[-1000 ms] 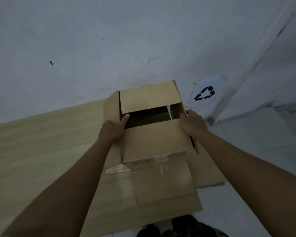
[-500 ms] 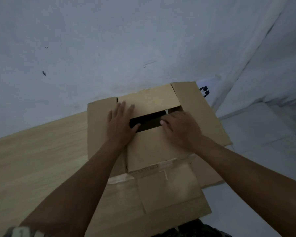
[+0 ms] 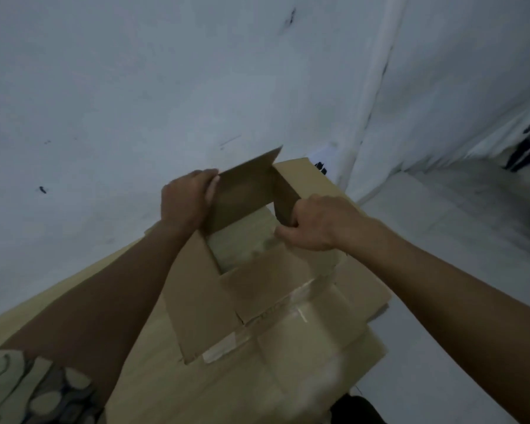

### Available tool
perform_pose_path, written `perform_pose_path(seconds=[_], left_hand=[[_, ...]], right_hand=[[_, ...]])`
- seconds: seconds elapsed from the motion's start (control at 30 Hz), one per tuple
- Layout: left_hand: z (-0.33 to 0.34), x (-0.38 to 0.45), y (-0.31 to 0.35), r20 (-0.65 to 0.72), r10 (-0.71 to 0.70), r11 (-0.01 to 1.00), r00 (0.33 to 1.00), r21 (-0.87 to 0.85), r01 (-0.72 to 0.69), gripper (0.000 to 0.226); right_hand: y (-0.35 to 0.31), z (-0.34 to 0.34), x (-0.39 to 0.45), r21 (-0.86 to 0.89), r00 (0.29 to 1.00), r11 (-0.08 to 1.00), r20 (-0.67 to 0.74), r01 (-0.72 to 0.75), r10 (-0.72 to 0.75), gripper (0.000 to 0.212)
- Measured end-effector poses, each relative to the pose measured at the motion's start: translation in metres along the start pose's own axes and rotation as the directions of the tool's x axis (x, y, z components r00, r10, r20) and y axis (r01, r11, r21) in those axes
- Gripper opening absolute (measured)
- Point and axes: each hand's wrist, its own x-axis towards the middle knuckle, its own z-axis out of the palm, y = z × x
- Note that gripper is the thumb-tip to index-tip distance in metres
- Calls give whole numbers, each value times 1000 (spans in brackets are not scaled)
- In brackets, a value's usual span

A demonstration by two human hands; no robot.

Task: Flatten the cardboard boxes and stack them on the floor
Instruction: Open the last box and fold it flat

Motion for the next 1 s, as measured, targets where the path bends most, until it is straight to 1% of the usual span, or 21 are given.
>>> perform_pose_path(seconds=[0.07,0.1,0.13,0.2,0.23,0.27,0.3,0.37,0.43,0.5,0.53,0.6,0.67,0.7,0.77,0.87,1.0], left_hand=[[0,11,2,-35,-26,1000,999,-13,25,29],[1,15,3,-52,-30,999,998,-24,29,29],[4,19,2,-62,-26,999,998,-32,24,31],[14,22,1,-46,-12,1000,999,-15,12,40],[20,20,1,-18,-20,999,1000,28,20,47],[26,18,1,12,-33,995,999,93,32,57],[32,16,2,37,-53,986,998,160,46,70],[38,14,4,70,-80,969,994,239,61,93],[39,17,1,72,-82,963,994,262,61,106],[45,20,-6,110,-105,959,988,274,72,107],[51,20,-12,149,-125,954,981,288,78,105],[66,16,-22,261,-164,951,951,299,82,99],[81,10,-31,386,-192,965,902,242,102,90],[86,7,-33,422,-200,971,884,204,123,86],[95,2,-37,435,-198,979,878,138,152,76],[103,2,-41,425,-180,984,887,63,169,56],[103,8,-42,459,-197,979,866,42,200,41]], right_hand=[[-2,-5,-14,-58,984,997,167,-60,68,59],[-2,-3,-19,-49,961,994,257,-93,102,60],[-1,0,-23,-13,928,992,353,-125,121,63],[0,10,-31,45,849,986,516,-159,113,72],[1,17,-33,48,819,987,564,-155,101,78],[1,27,-35,54,807,987,584,-151,92,84],[0,38,-35,75,814,985,575,-153,83,90],[-5,65,-36,121,869,984,493,-130,54,91],[-9,89,-36,110,939,994,343,-24,-16,79],[-9,113,-35,70,976,996,208,48,-62,64],[-7,125,-34,44,989,996,126,75,-80,64],[-2,143,-30,-9,992,994,-65,105,-106,73],[2,157,-26,-37,970,993,-215,111,-116,80],[4,163,-24,-39,955,993,-270,115,-121,80],[5,173,-19,-42,916,991,-380,125,-132,77],[4,183,-15,-47,825,992,-551,120,-126,70],[2,192,-3,-26,747,991,-655,130,-115,63]])
